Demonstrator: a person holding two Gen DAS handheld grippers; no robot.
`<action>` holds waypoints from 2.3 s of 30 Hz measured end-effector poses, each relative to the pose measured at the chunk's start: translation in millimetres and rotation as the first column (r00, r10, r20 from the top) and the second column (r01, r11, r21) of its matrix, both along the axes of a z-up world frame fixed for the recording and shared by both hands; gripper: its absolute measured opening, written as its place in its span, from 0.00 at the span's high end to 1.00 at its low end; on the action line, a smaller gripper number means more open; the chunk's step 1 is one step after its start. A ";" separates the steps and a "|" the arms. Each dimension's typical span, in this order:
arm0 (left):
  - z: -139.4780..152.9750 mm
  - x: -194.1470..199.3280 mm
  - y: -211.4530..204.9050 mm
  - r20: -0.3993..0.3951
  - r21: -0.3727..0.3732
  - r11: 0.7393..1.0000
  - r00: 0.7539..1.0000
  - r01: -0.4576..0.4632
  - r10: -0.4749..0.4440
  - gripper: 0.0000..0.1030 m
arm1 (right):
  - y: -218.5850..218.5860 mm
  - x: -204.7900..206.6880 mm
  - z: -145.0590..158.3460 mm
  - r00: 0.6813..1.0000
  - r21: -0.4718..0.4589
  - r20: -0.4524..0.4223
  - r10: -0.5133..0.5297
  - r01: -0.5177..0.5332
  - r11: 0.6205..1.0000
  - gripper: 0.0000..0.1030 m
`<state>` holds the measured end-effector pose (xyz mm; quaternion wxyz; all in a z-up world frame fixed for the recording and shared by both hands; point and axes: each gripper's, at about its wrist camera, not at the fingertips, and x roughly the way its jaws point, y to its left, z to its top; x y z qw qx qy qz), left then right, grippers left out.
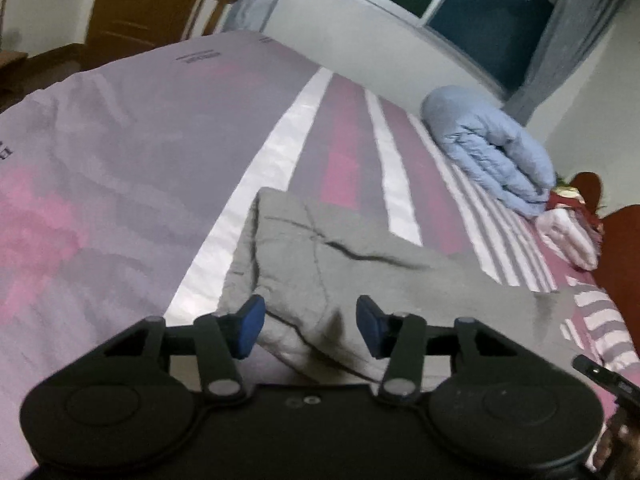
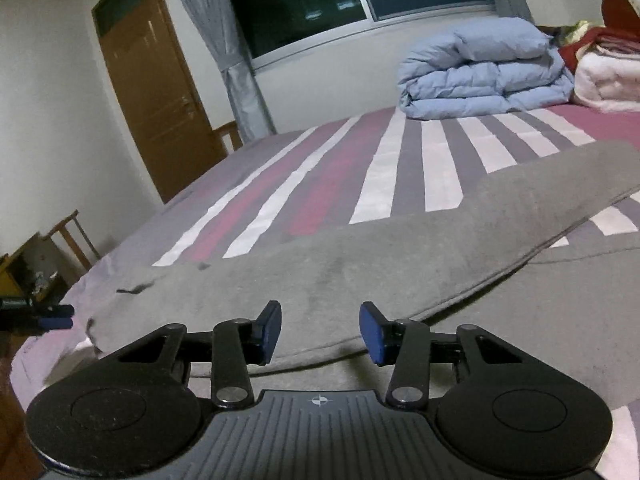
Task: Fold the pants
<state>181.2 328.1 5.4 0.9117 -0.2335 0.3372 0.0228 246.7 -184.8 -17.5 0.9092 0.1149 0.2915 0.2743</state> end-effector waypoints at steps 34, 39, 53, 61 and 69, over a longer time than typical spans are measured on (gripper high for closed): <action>-27.6 15.3 29.1 0.041 -0.299 0.946 0.989 -0.123 0.142 0.96 | -47.6 65.6 -56.1 0.913 0.322 -0.394 -0.106 0.246 0.914 0.92; -4.7 18.5 45.3 0.109 -0.298 0.949 0.984 -0.103 0.141 0.96 | -49.2 41.2 -20.6 0.955 0.396 -0.288 -0.064 0.180 0.900 0.94; -30.1 10.5 42.9 -0.001 -0.217 0.971 0.995 -0.099 0.101 0.96 | -46.1 -1.8 -50.9 0.944 0.325 -0.326 -0.046 0.158 0.933 0.94; -36.1 6.4 36.4 -0.039 -0.170 0.978 0.992 -0.123 0.118 0.87 | -42.8 1.6 -71.1 0.906 0.303 -0.419 -0.065 0.207 0.930 0.93; 14.0 -9.6 -10.5 0.027 0.043 0.992 0.993 -0.120 0.118 0.82 | -98.8 -18.4 -28.7 0.929 0.288 -0.310 -0.202 0.294 0.911 0.73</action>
